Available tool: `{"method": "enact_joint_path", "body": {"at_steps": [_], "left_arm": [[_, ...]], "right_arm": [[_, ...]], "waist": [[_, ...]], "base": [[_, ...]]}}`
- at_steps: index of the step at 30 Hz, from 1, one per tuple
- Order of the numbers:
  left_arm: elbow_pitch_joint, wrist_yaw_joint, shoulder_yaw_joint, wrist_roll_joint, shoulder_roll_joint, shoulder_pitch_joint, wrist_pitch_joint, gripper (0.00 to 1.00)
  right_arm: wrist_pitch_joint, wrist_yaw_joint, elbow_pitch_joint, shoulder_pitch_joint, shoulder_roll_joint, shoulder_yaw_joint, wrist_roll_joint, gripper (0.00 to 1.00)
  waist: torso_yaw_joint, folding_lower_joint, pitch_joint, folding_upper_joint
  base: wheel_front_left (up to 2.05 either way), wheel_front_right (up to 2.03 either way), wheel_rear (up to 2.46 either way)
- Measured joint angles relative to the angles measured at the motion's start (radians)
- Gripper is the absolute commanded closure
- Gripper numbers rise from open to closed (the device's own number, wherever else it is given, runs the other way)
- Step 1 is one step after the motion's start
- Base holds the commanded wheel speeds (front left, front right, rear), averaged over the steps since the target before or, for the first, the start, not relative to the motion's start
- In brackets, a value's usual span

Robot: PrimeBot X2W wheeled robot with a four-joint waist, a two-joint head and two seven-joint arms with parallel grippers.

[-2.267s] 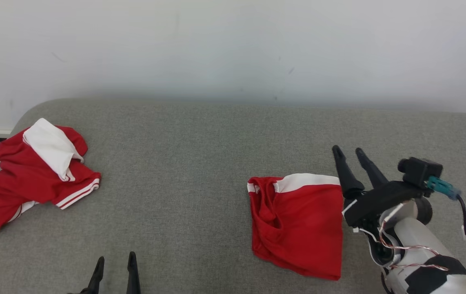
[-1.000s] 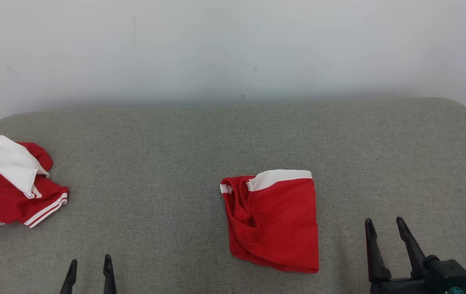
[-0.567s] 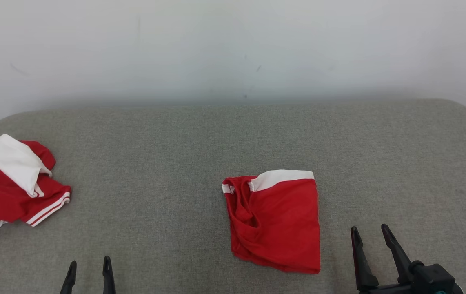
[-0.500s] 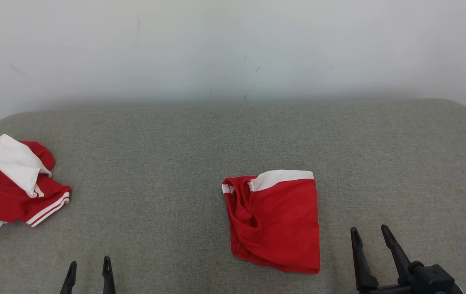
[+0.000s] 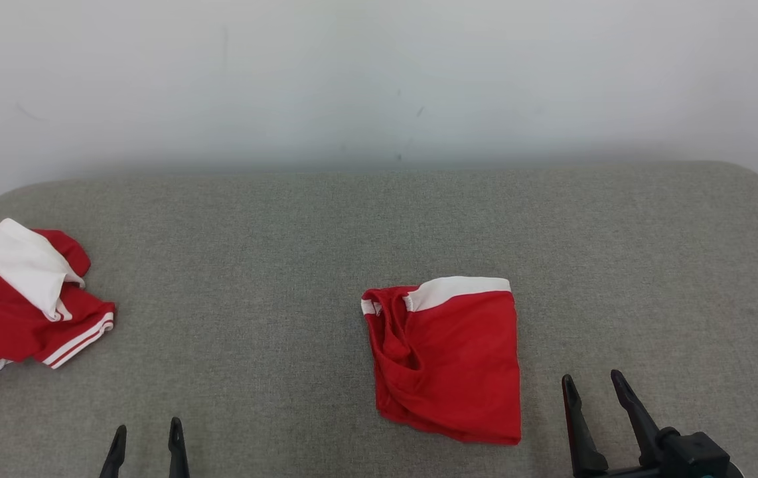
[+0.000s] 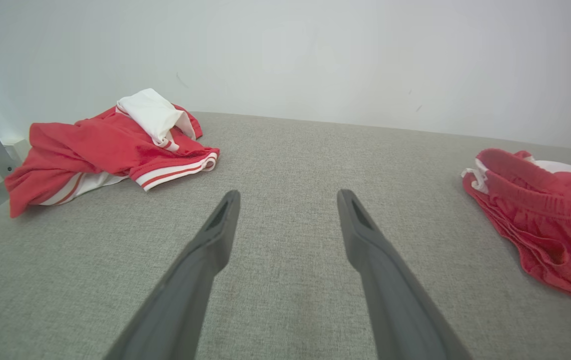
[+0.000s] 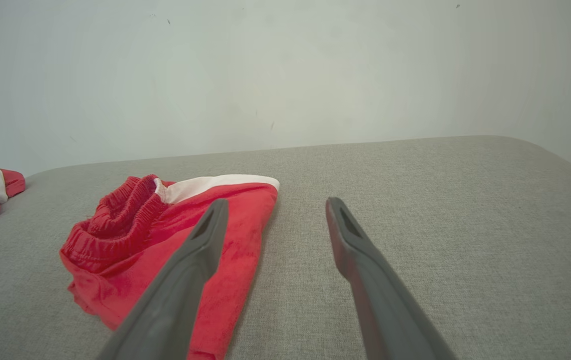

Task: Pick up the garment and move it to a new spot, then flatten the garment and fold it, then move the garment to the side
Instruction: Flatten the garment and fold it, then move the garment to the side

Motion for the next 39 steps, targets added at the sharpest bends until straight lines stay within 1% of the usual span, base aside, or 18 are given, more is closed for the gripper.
{"method": "enact_joint_path", "body": {"at_steps": [5,33,39], "left_arm": [[0.0,-0.007,0.004,0.0,0.0,-0.001,0.0,0.0],[0.003,-0.006,0.004,0.001,0.0,0.0,0.0,0.0],[0.005,-0.003,0.002,-0.002,0.0,-0.001,0.0,0.0]], "right_arm": [[0.0,0.0,0.002,0.0,0.0,0.001,0.001,0.0],[0.0,0.0,0.022,0.001,0.002,0.003,0.002,0.0],[0.0,0.0,0.063,-0.03,-0.006,0.02,0.0,0.0]], "waist": [[0.001,0.0,-0.001,0.0],[0.002,0.0,-0.016,0.0],[0.005,0.0,-0.013,0.0]], "base": [[0.0,0.0,0.0],[0.0,0.0,0.0],[0.0,0.0,0.0]]}}
